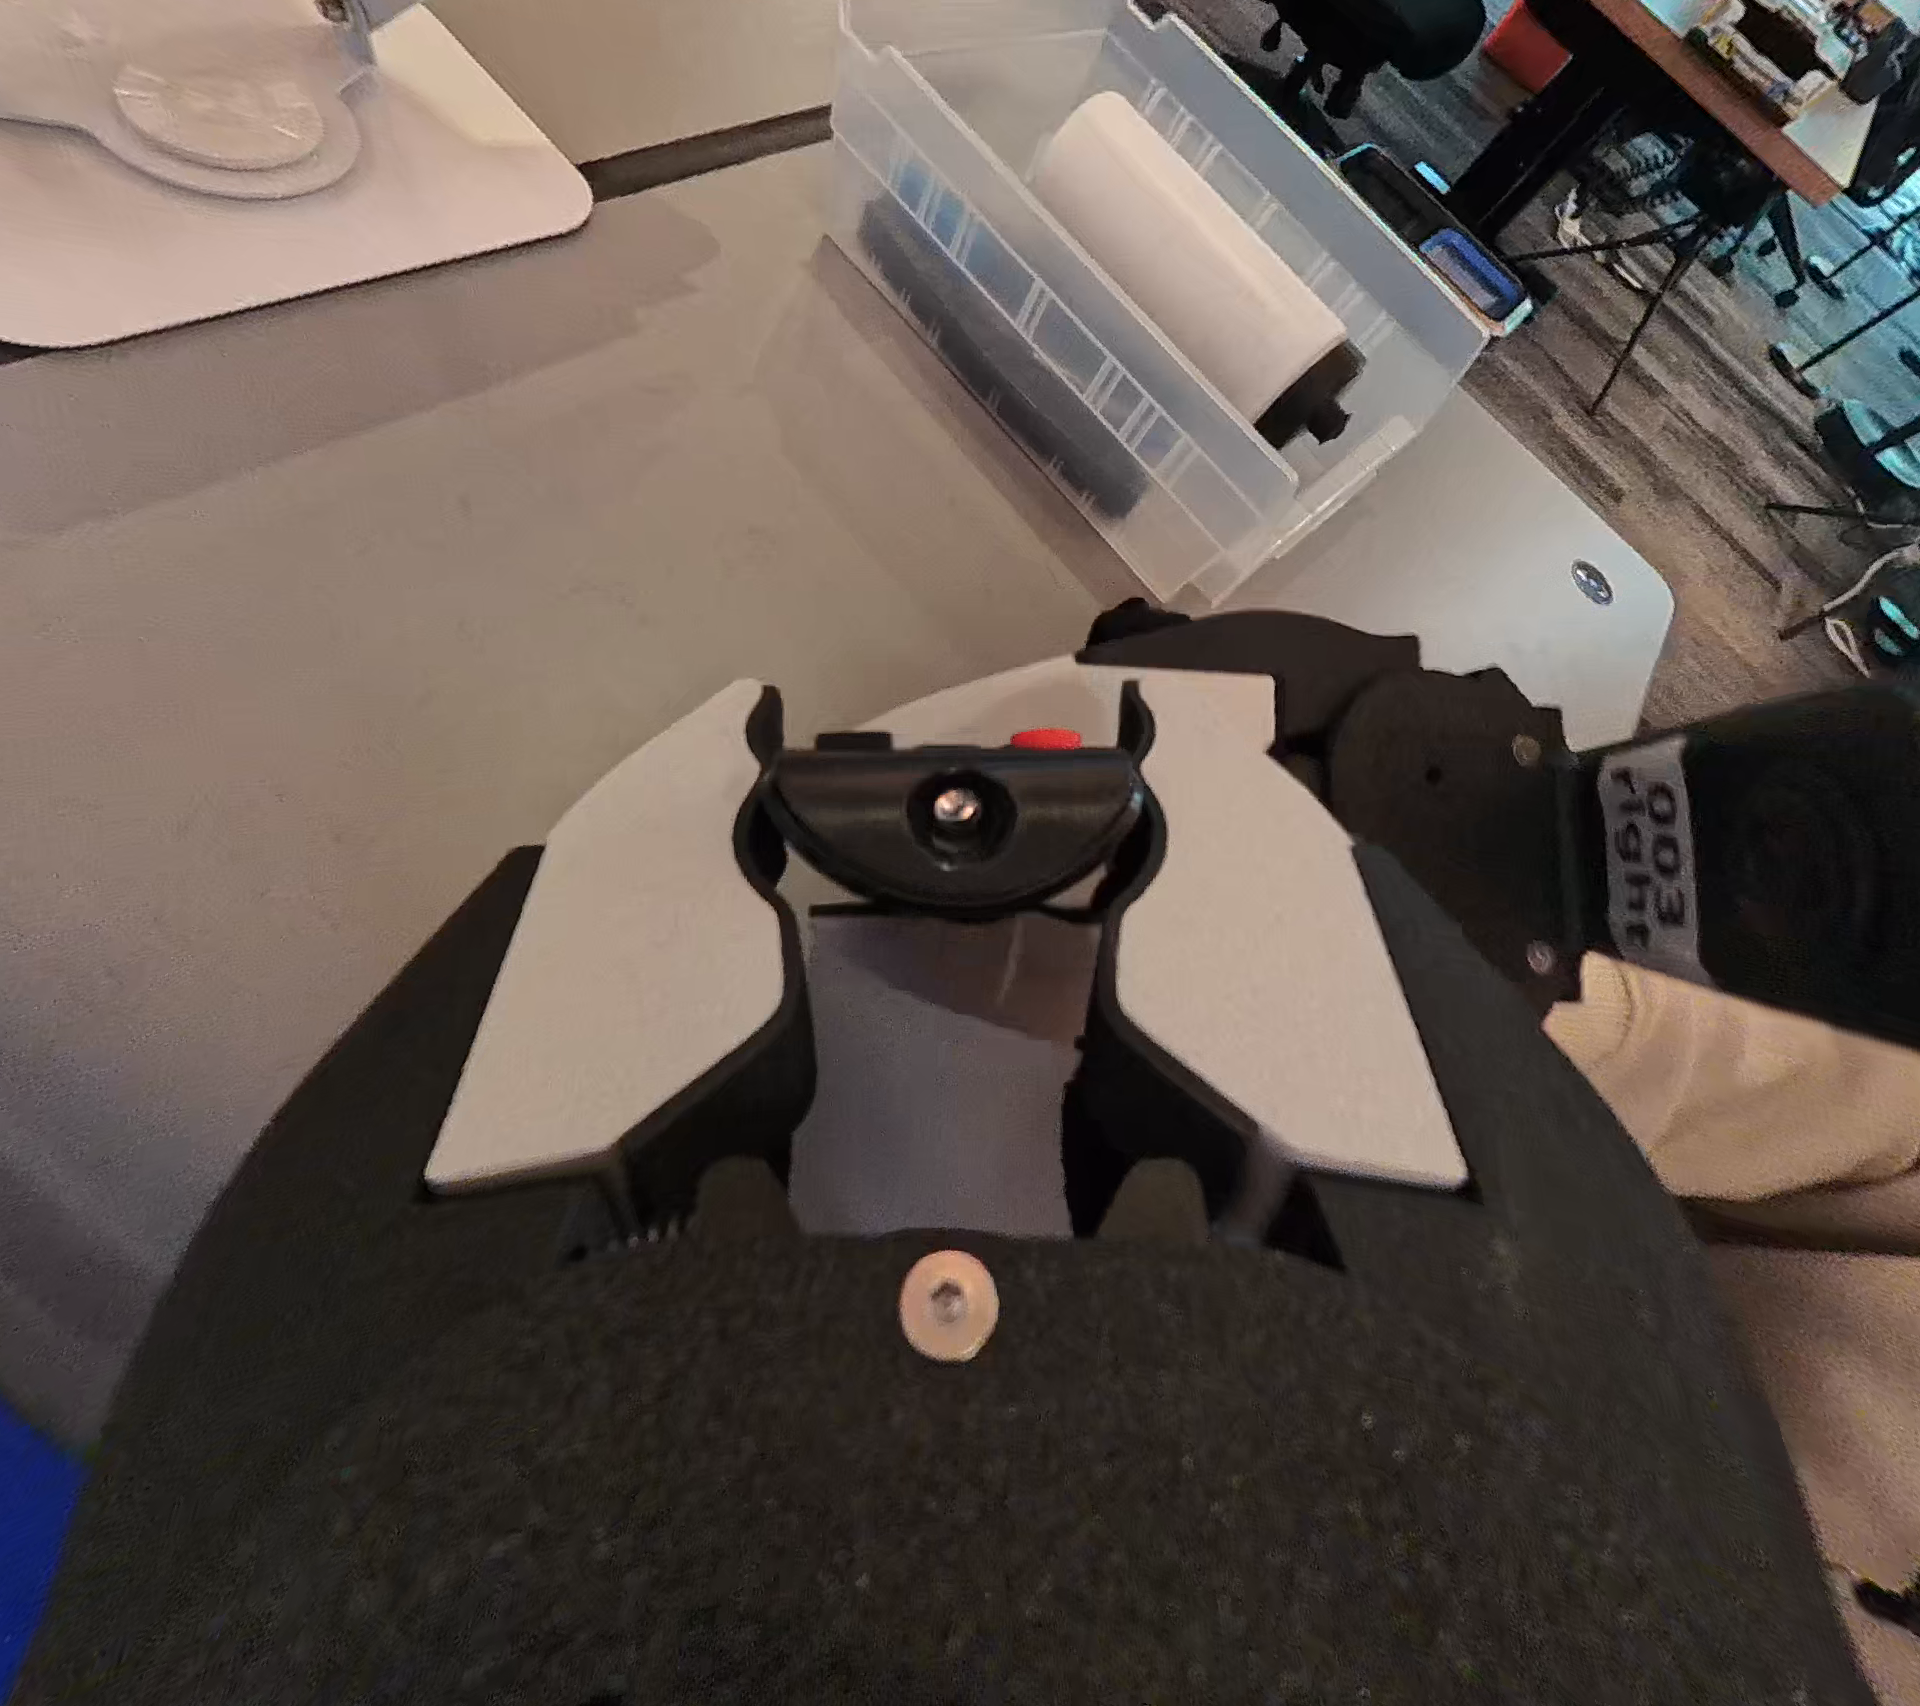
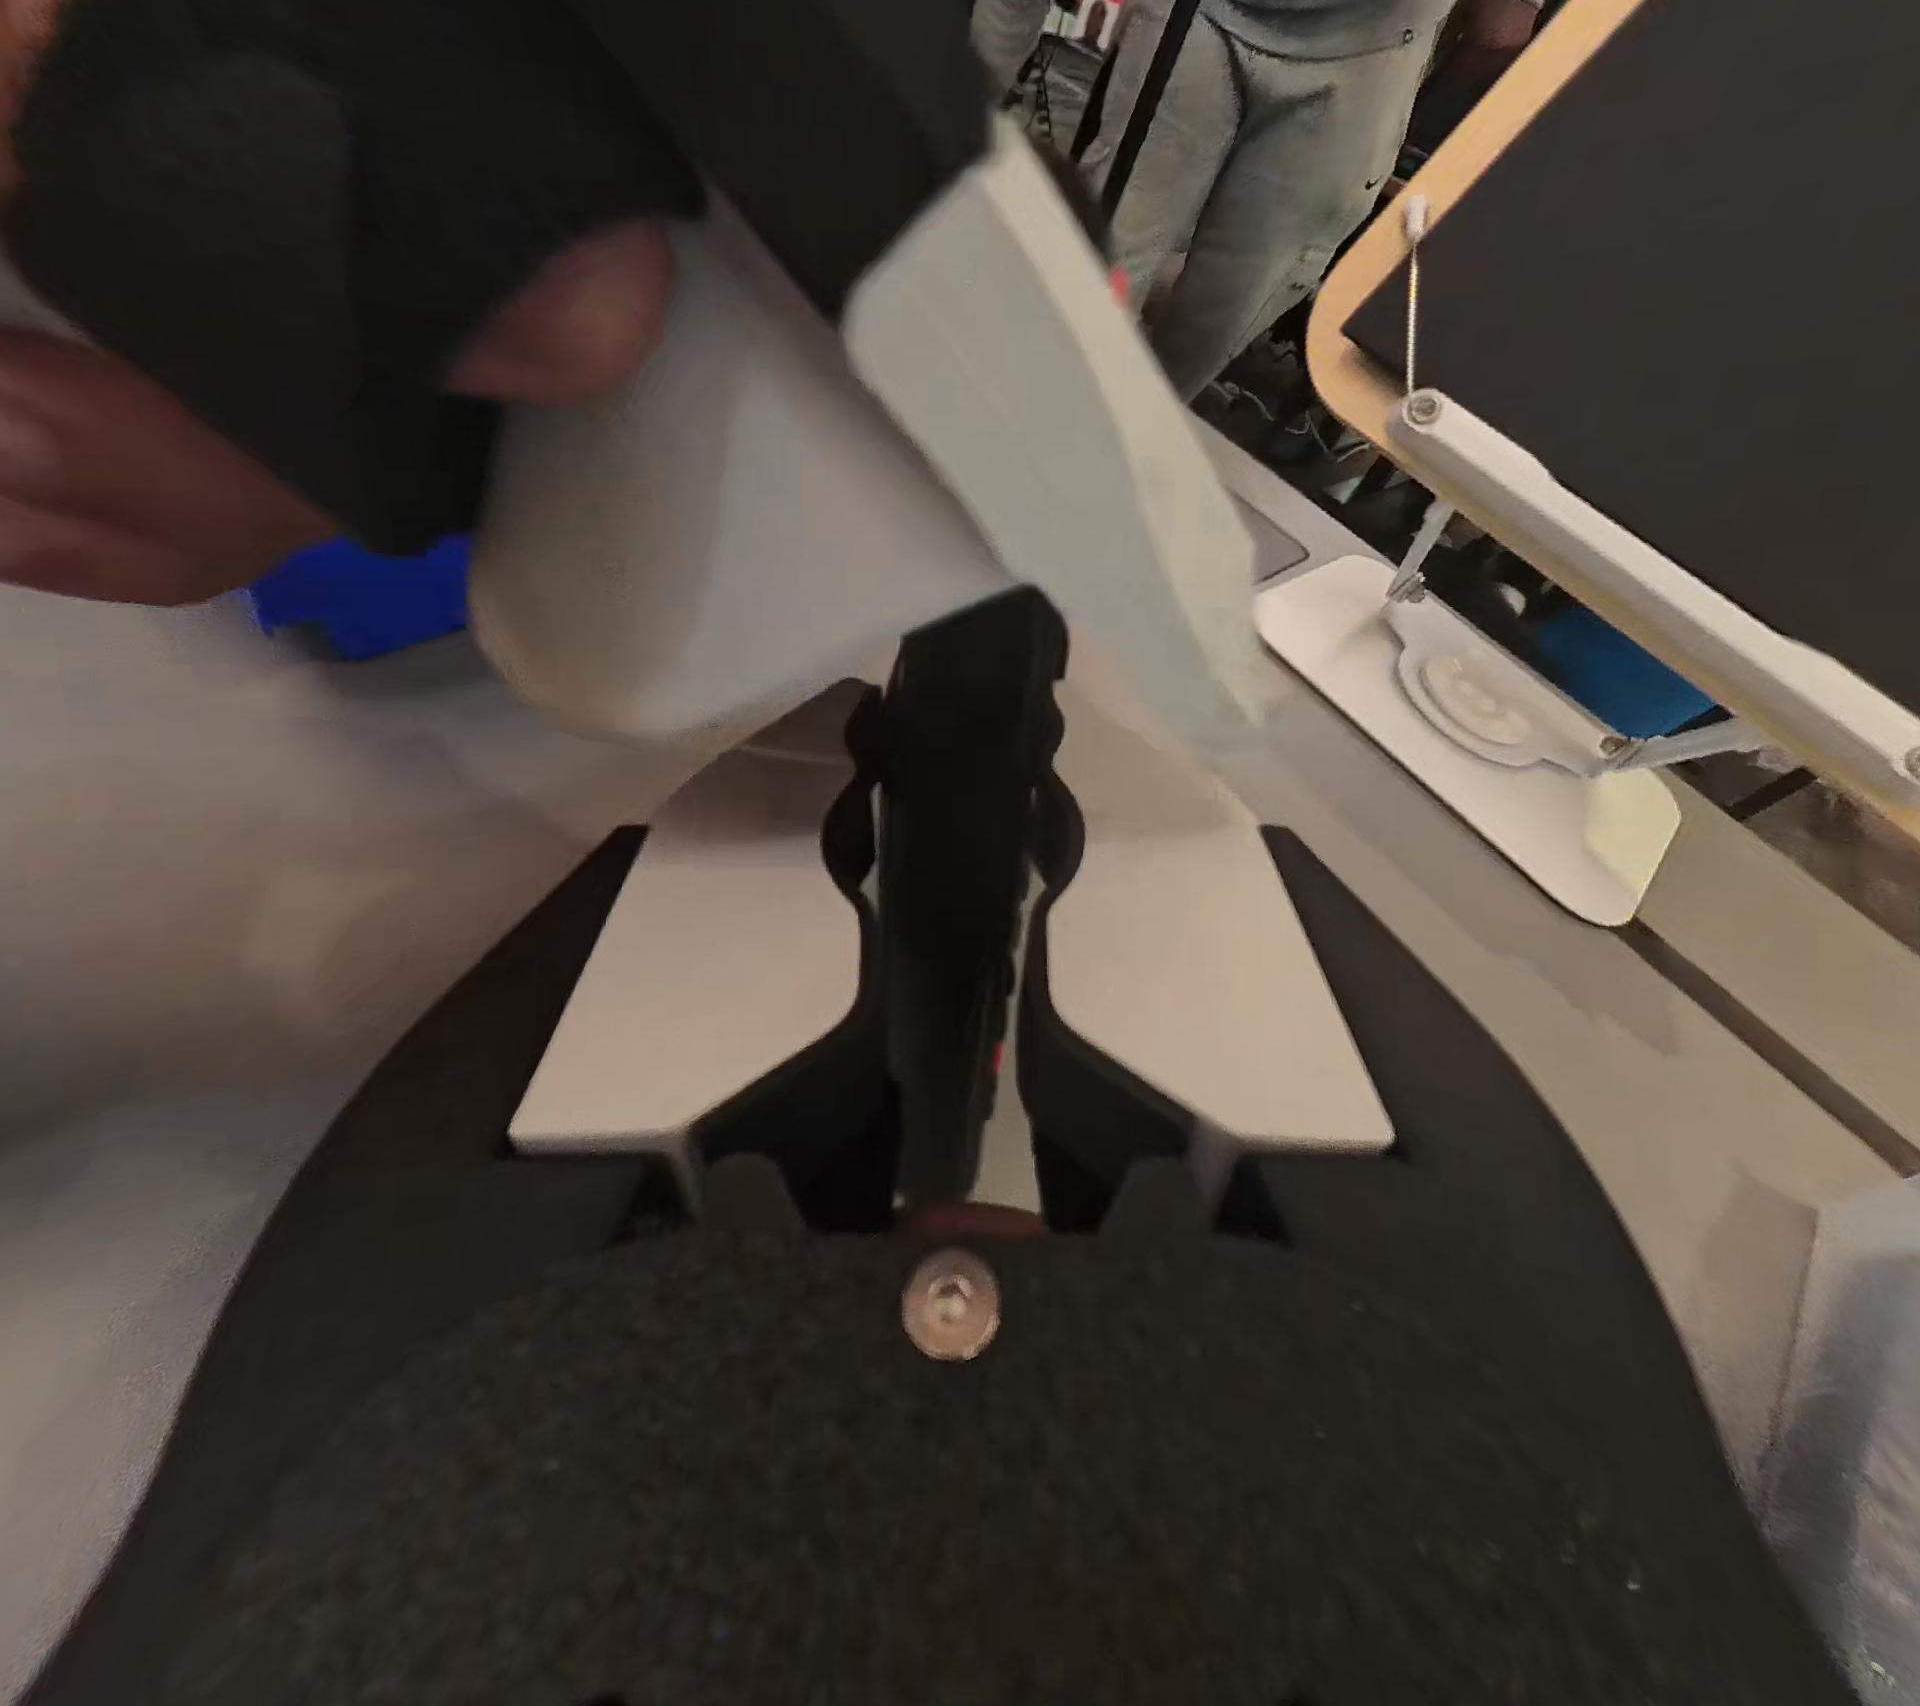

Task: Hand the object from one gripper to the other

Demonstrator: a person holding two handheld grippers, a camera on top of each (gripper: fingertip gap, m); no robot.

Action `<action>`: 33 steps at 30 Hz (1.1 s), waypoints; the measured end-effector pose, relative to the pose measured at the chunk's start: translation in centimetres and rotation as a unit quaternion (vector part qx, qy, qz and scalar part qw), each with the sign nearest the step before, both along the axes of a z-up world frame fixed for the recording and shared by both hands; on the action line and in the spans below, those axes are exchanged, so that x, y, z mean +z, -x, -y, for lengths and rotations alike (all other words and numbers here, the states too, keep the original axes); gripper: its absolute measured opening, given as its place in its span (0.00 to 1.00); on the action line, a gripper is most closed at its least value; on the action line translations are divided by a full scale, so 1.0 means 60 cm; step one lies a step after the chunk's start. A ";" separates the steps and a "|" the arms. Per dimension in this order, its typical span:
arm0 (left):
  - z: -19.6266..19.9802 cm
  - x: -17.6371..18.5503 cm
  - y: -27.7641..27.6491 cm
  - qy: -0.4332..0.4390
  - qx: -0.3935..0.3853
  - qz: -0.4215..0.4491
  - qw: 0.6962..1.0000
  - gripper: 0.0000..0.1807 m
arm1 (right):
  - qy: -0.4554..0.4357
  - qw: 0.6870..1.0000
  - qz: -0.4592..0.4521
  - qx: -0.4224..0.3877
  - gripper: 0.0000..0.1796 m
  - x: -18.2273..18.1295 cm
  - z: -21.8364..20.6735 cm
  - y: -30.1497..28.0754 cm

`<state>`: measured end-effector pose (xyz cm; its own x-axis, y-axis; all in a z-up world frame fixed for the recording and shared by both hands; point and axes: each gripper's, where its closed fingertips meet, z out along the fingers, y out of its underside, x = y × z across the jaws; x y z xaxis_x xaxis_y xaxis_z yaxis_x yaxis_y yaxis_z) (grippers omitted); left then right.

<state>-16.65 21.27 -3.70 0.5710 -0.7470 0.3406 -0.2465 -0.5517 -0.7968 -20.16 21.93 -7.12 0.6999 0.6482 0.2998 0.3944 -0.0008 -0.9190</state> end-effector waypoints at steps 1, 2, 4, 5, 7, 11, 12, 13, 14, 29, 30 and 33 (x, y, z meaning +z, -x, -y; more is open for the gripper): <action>0.004 0.000 -0.001 0.004 -0.005 0.006 1.000 0.34 | 0.003 1.000 -0.006 0.006 0.14 -0.001 0.002 -0.003; 0.008 0.005 -0.004 0.006 -0.011 0.026 1.000 0.34 | 0.005 1.000 -0.014 0.014 0.14 -0.001 0.004 -0.004; 0.014 0.019 0.000 0.003 -0.012 0.080 0.997 0.33 | 0.026 0.999 -0.037 0.010 0.14 -0.005 0.002 -0.014; 0.015 0.023 0.008 -0.003 -0.007 0.100 0.995 0.35 | 0.044 0.997 -0.058 0.013 0.14 -0.007 0.001 -0.021; 0.016 0.020 0.029 -0.019 0.008 0.120 0.993 0.39 | 0.081 0.990 -0.112 0.014 0.14 -0.004 -0.006 -0.040; 0.033 -0.022 0.064 -0.051 0.032 0.131 0.990 0.40 | 0.117 0.950 -0.282 0.073 0.13 0.049 -0.007 -0.069; 0.042 -0.032 0.064 -0.051 0.033 0.146 0.987 0.40 | 0.117 0.931 -0.332 0.092 0.13 0.069 -0.005 -0.076; 0.054 -0.040 0.061 -0.043 0.031 0.171 0.984 0.40 | 0.118 0.912 -0.377 0.111 0.13 0.086 -0.003 -0.083; 0.064 -0.042 0.056 -0.029 0.029 0.207 0.977 0.38 | 0.116 0.889 -0.421 0.139 0.13 0.104 0.004 -0.087; 0.098 0.020 0.016 0.005 -0.006 0.474 0.880 0.13 | 0.163 0.651 -0.705 0.229 0.14 0.146 0.032 -0.089; 0.093 0.017 0.022 -0.010 0.010 0.467 0.884 0.12 | 0.161 0.658 -0.700 0.224 0.14 0.142 0.032 -0.086; 0.092 0.011 0.029 0.013 -0.001 0.459 0.888 0.12 | 0.174 0.686 -0.669 0.225 0.14 0.136 0.033 -0.075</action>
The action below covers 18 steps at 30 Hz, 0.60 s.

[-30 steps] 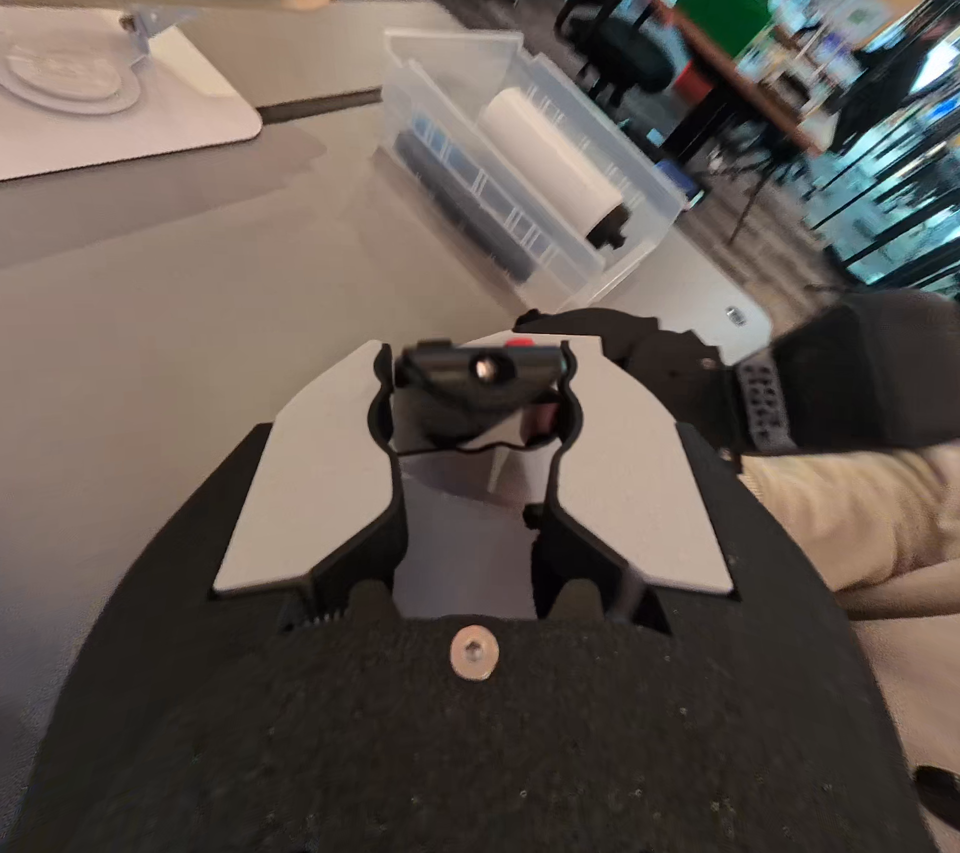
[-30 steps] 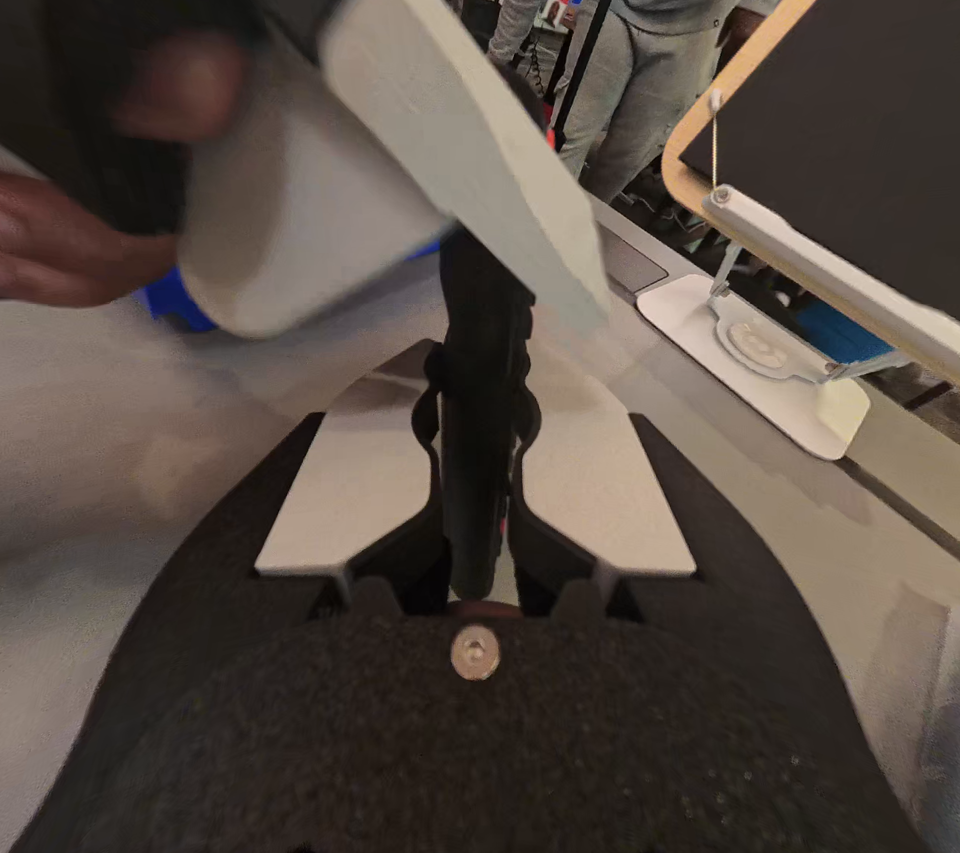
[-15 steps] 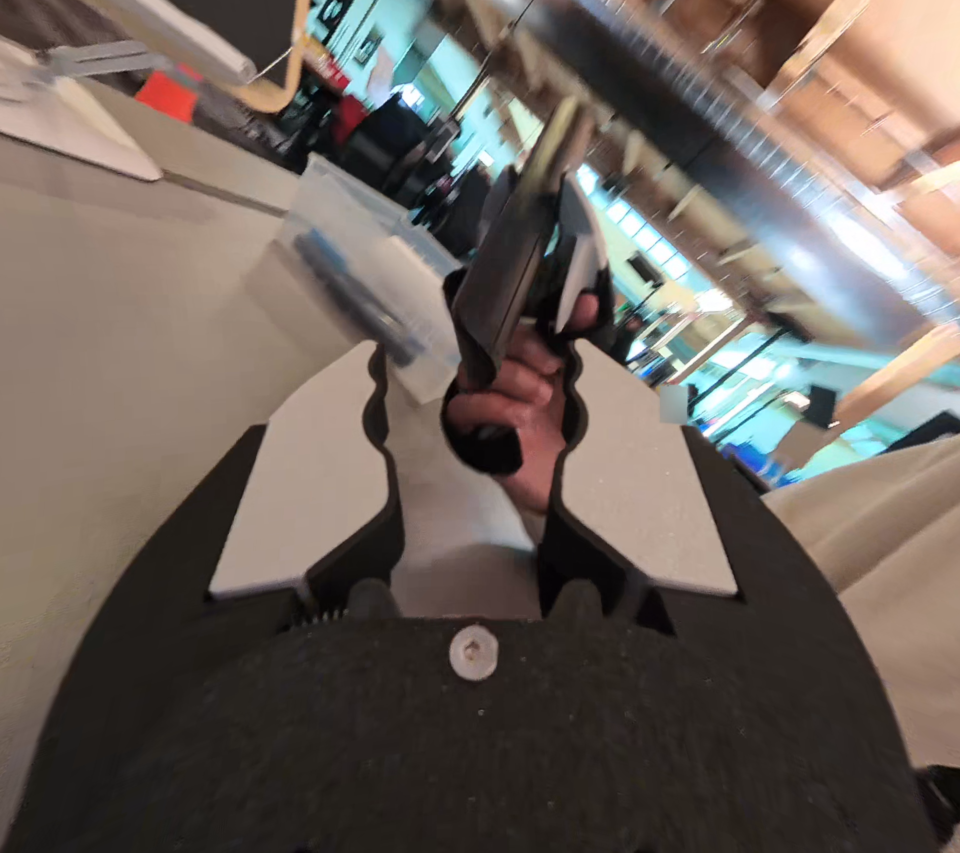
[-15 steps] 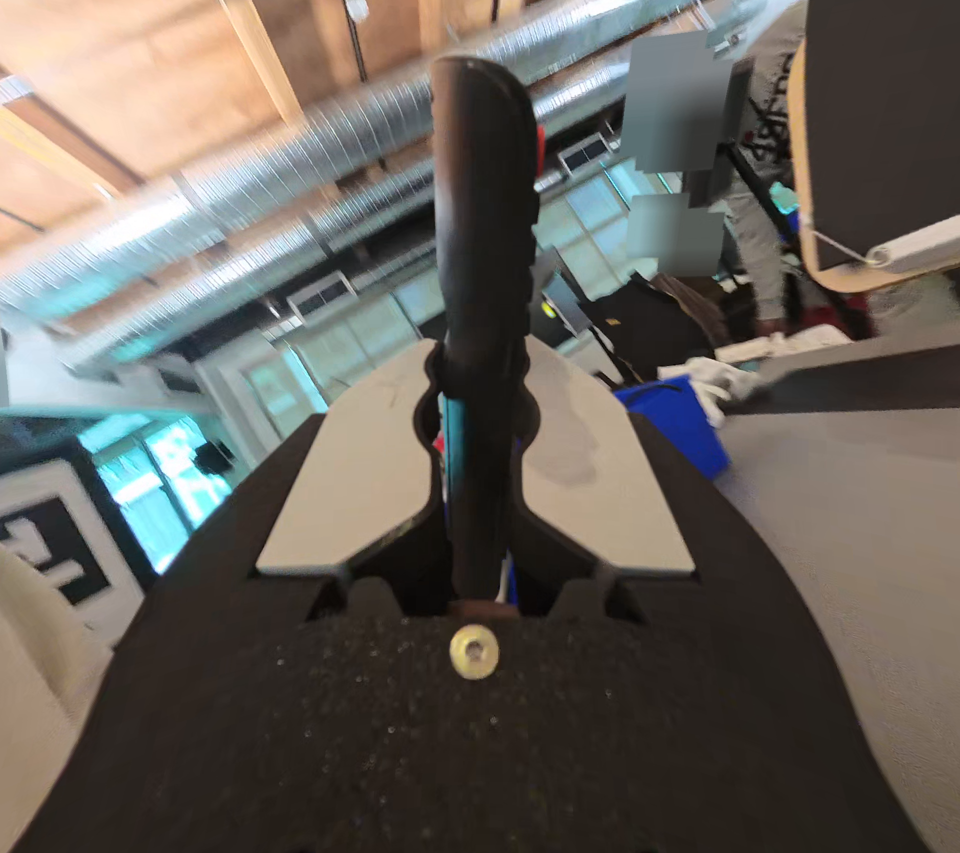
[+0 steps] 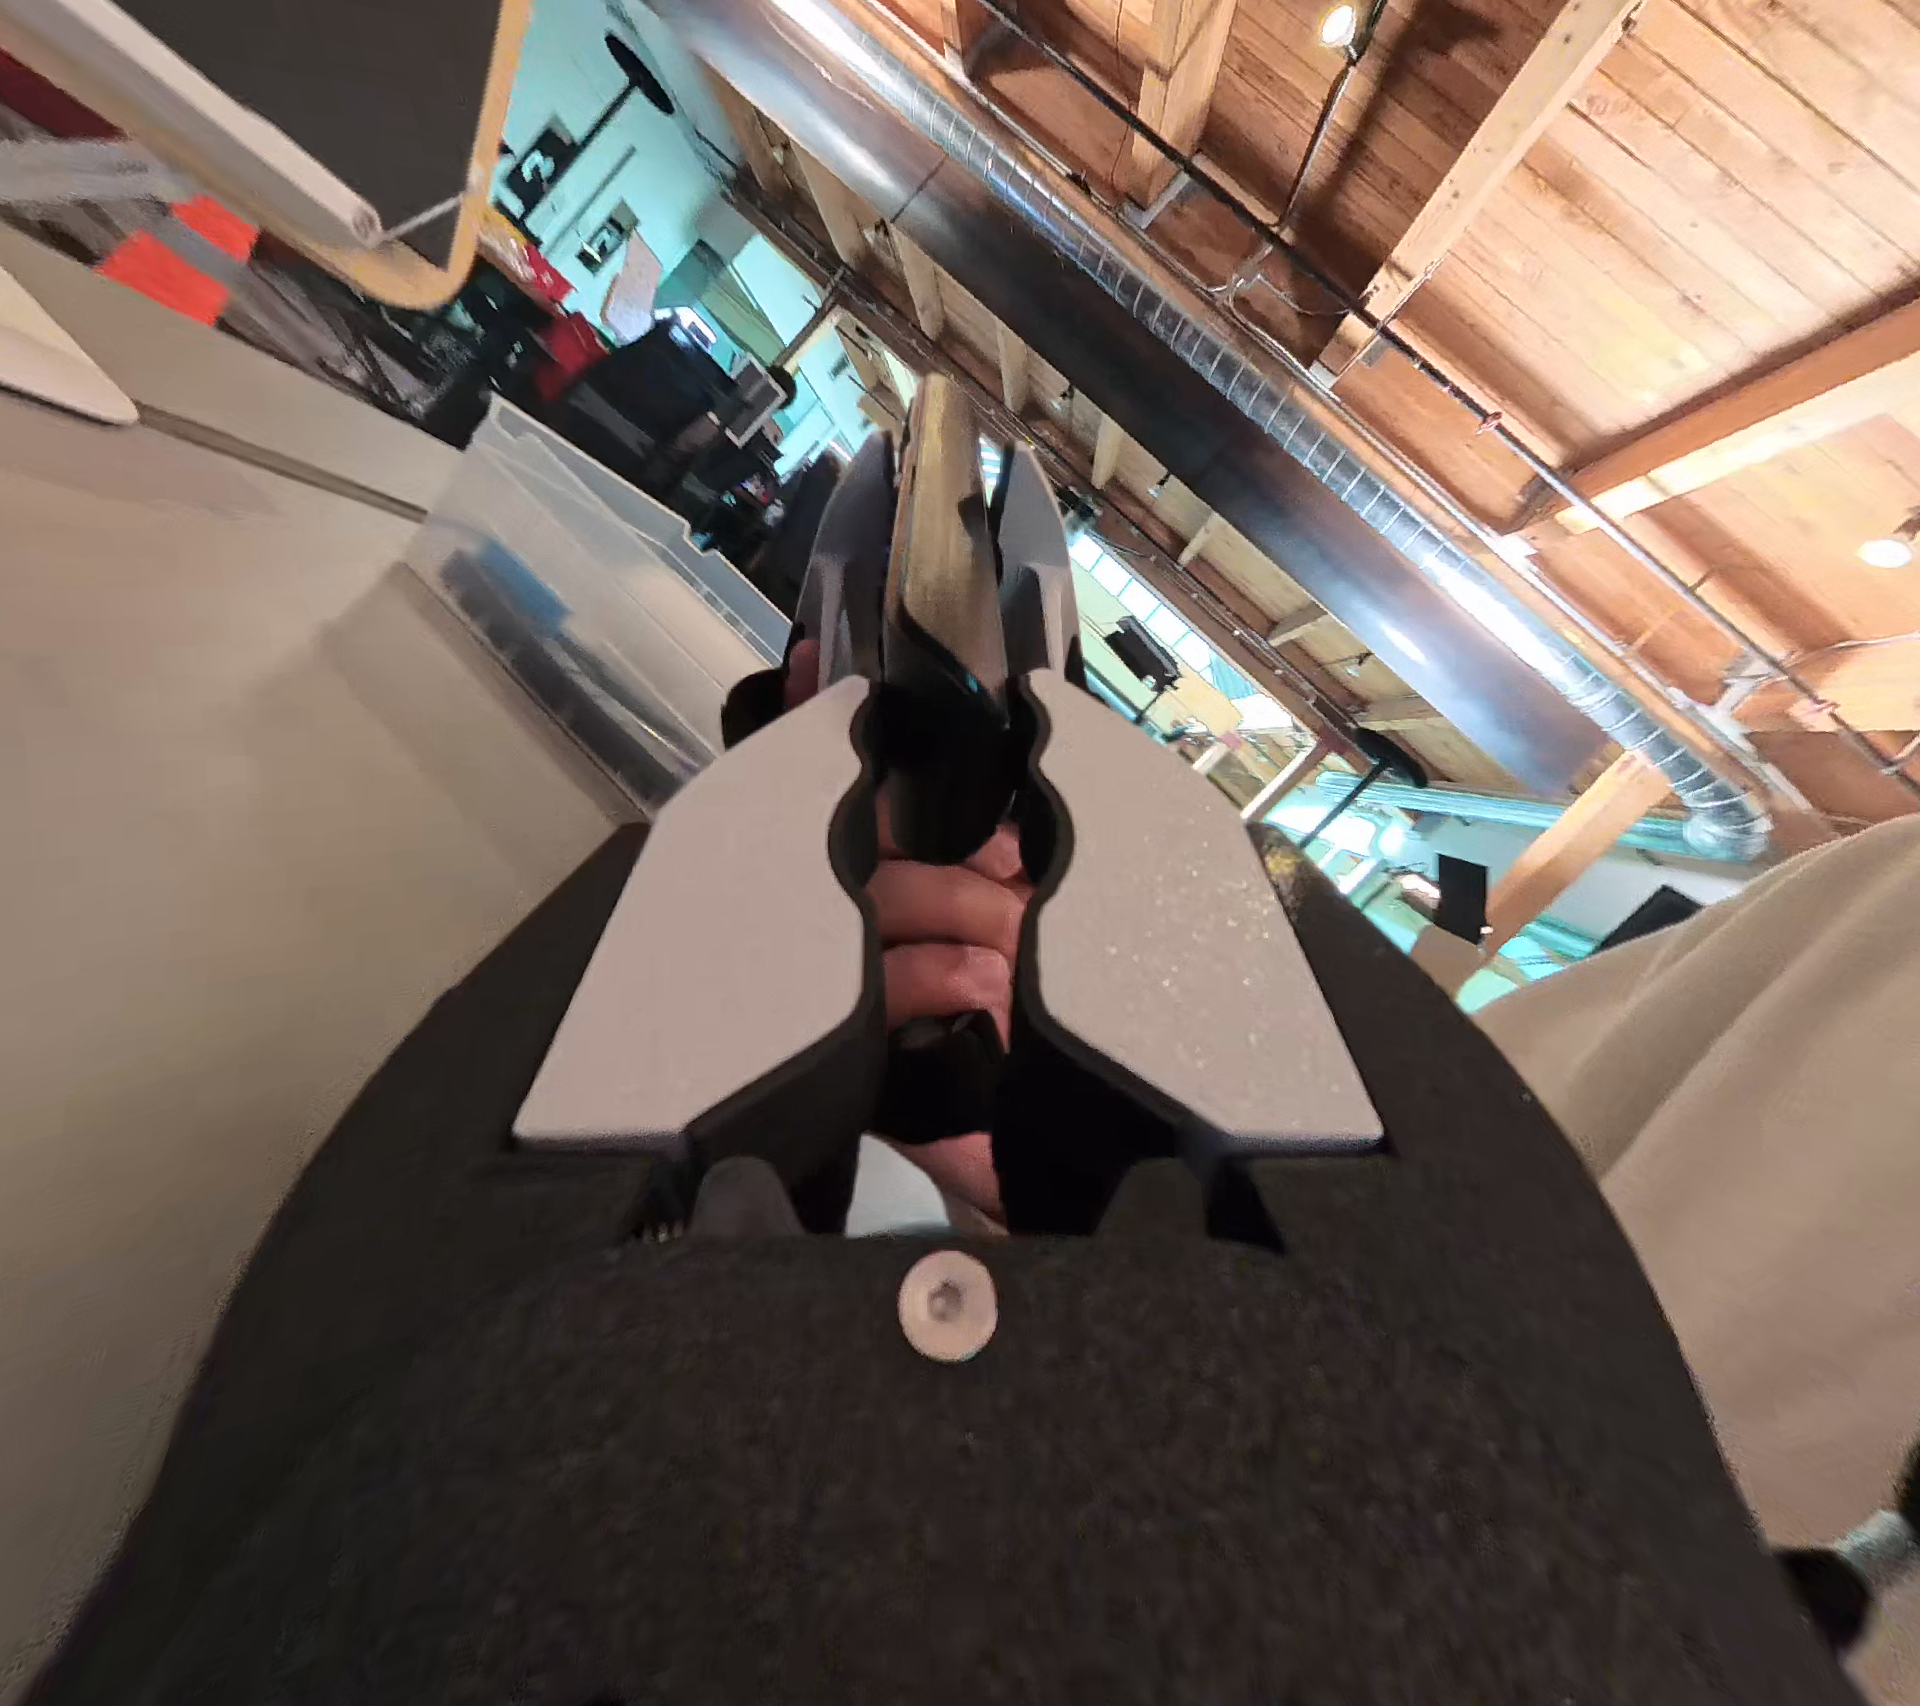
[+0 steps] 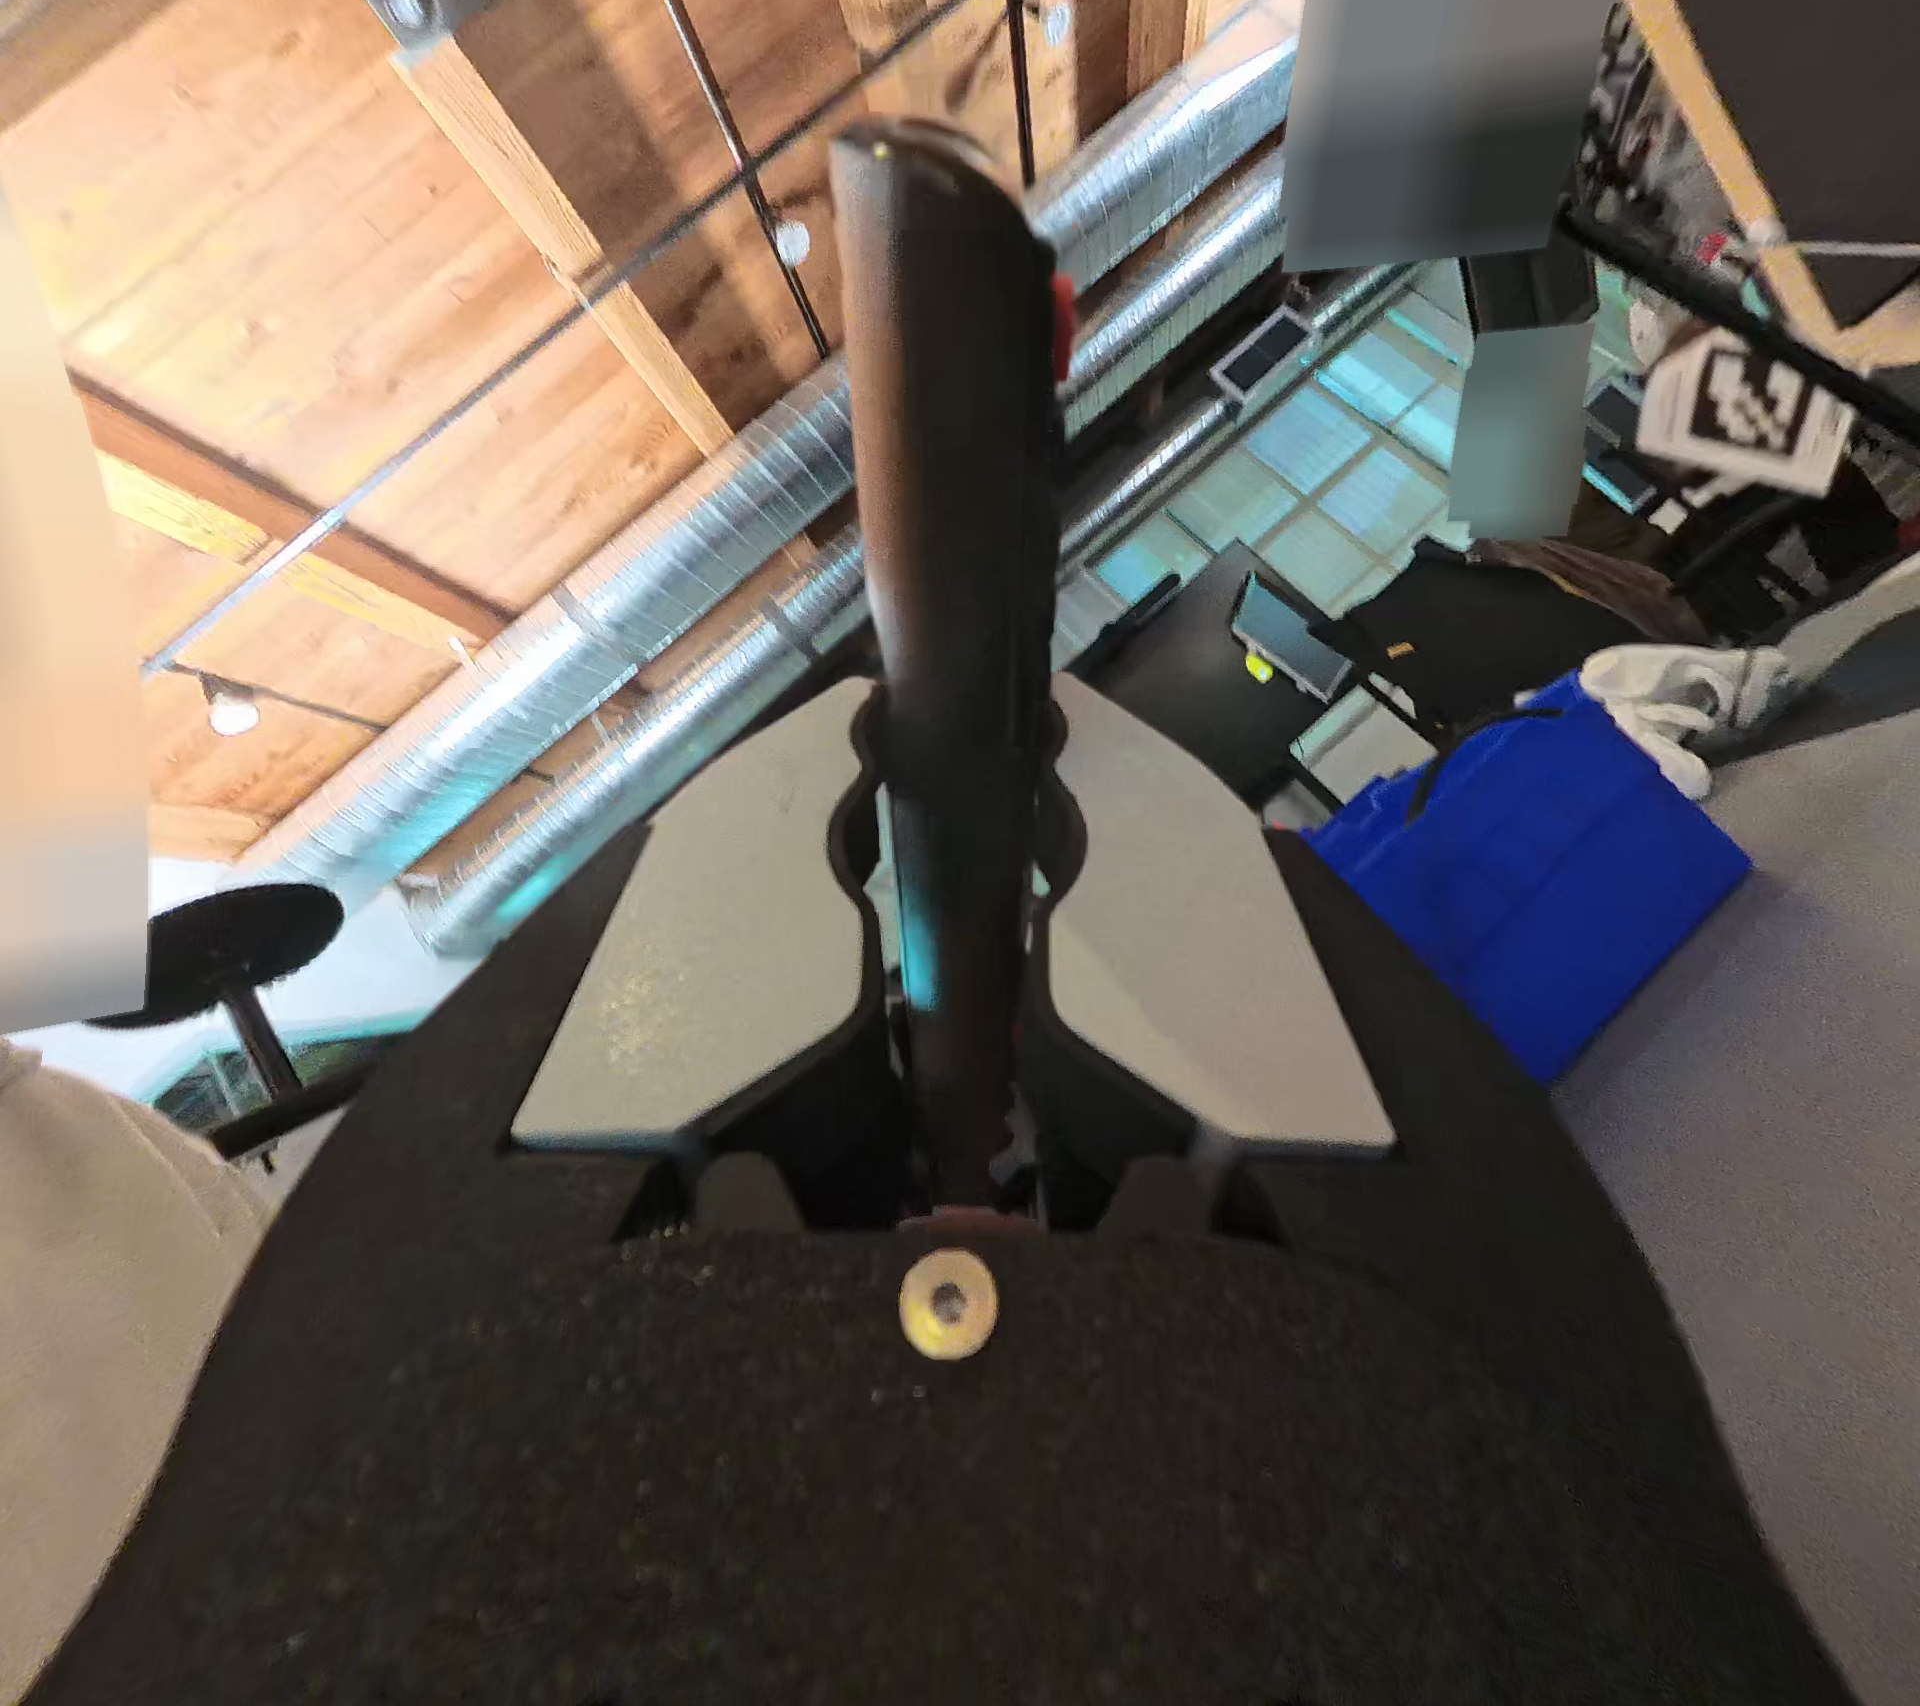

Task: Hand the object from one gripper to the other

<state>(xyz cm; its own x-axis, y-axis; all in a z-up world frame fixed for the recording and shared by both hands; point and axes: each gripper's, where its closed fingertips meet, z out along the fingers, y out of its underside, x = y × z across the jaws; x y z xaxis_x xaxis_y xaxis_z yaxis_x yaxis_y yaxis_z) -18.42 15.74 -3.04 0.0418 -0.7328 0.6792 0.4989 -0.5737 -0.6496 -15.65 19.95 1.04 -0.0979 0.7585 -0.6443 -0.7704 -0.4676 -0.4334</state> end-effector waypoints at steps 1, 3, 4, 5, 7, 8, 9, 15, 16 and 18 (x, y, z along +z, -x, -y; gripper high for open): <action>-0.002 0.000 0.004 0.013 -0.011 0.003 1.000 0.12 | 0.000 1.000 0.018 0.013 0.14 -0.003 0.000 0.004; -0.008 0.000 0.016 0.023 -0.018 -0.002 1.000 0.12 | -0.010 0.998 0.049 0.037 0.17 -0.004 0.000 0.006; -0.012 -0.001 0.023 0.020 -0.011 -0.013 1.000 0.12 | -0.010 0.997 0.066 0.040 0.21 -0.005 -0.004 0.001; -0.014 0.000 0.031 0.014 -0.004 -0.027 1.000 0.12 | -0.007 0.995 0.089 0.038 0.26 -0.008 -0.012 -0.005; -0.018 0.004 0.049 -0.006 0.012 -0.062 0.998 0.12 | -0.016 0.988 0.152 0.018 0.26 -0.016 -0.026 -0.027; -0.019 0.006 0.059 -0.021 0.024 -0.087 0.996 0.12 | -0.019 0.981 0.191 -0.003 0.26 -0.023 -0.035 -0.042; -0.020 0.008 0.067 -0.039 0.036 -0.116 0.992 0.12 | -0.019 0.972 0.230 -0.031 0.26 -0.030 -0.046 -0.060; -0.018 0.002 0.089 -0.163 0.094 -0.326 0.927 0.12 | -0.057 0.905 0.405 -0.113 0.25 -0.044 -0.058 -0.105; -0.015 0.003 0.086 -0.184 0.093 -0.349 0.914 0.12 | -0.077 0.896 0.427 -0.096 0.25 -0.047 -0.048 -0.094; -0.005 0.007 0.078 -0.226 0.086 -0.387 0.890 0.12 | -0.137 0.868 0.476 -0.043 0.26 -0.055 -0.017 -0.067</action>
